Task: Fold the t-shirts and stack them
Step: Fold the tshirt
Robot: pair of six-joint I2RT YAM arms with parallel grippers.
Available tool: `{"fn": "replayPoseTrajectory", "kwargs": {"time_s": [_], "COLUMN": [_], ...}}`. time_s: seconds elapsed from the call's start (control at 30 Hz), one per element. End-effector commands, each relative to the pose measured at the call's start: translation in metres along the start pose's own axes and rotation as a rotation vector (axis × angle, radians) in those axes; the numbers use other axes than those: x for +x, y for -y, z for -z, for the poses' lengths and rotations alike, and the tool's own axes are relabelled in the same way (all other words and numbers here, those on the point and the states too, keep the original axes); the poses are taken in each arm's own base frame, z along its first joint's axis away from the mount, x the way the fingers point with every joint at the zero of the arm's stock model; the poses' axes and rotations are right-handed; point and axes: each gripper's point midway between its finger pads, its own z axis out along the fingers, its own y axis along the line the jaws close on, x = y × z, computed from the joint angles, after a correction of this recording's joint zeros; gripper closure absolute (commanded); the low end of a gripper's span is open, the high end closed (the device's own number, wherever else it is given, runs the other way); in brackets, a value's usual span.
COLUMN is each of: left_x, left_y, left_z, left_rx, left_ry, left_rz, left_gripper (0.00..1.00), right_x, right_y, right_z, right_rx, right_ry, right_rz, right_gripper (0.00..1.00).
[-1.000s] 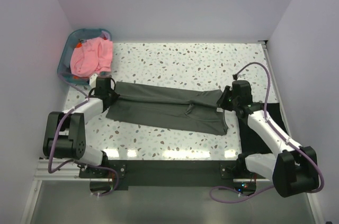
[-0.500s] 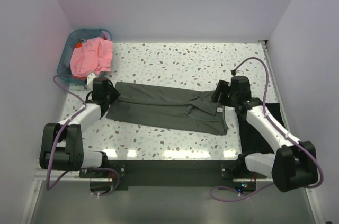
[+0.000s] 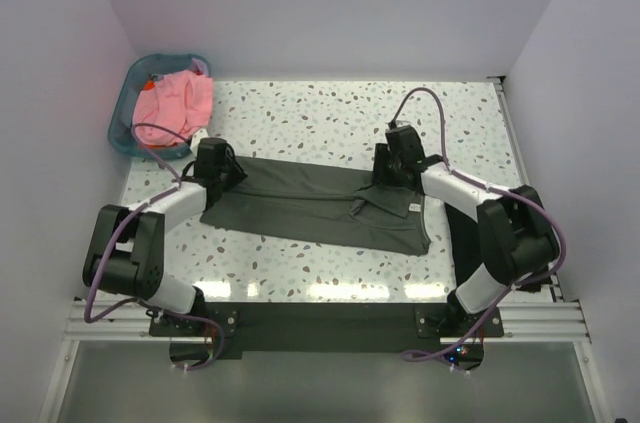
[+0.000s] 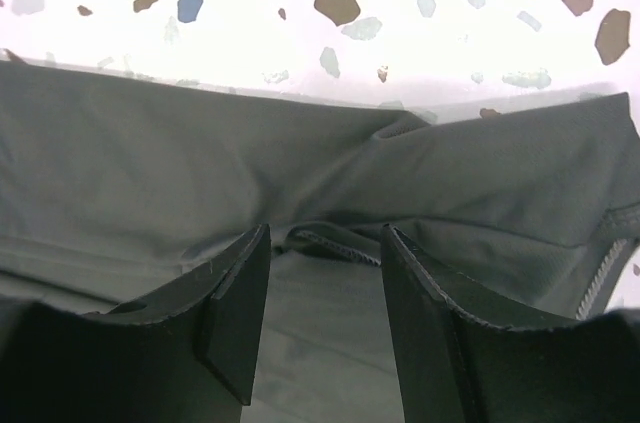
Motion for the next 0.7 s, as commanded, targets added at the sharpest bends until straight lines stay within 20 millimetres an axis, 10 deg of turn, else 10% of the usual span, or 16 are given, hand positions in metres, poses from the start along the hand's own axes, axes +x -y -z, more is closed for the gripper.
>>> {"fn": "replayPoseTrajectory", "kwargs": {"time_s": [0.0, 0.27, 0.67], "left_x": [-0.015, -0.012, -0.006], "left_y": [0.025, 0.026, 0.023], "left_z": [-0.003, -0.008, -0.014], "left_rx": [0.075, 0.074, 0.064], "left_ry": [0.042, 0.031, 0.018], "left_rz": [-0.020, -0.029, -0.032], "left_gripper": [0.60, 0.60, 0.62], "right_x": [-0.032, -0.013, 0.002], "right_y": [-0.009, -0.021, -0.033], "right_z": [-0.008, -0.019, 0.004], "right_rx": [0.008, 0.008, -0.033], "right_ry": [0.099, 0.072, 0.083], "right_rz": [0.013, 0.037, 0.012], "right_gripper": [0.47, 0.51, 0.90]}}
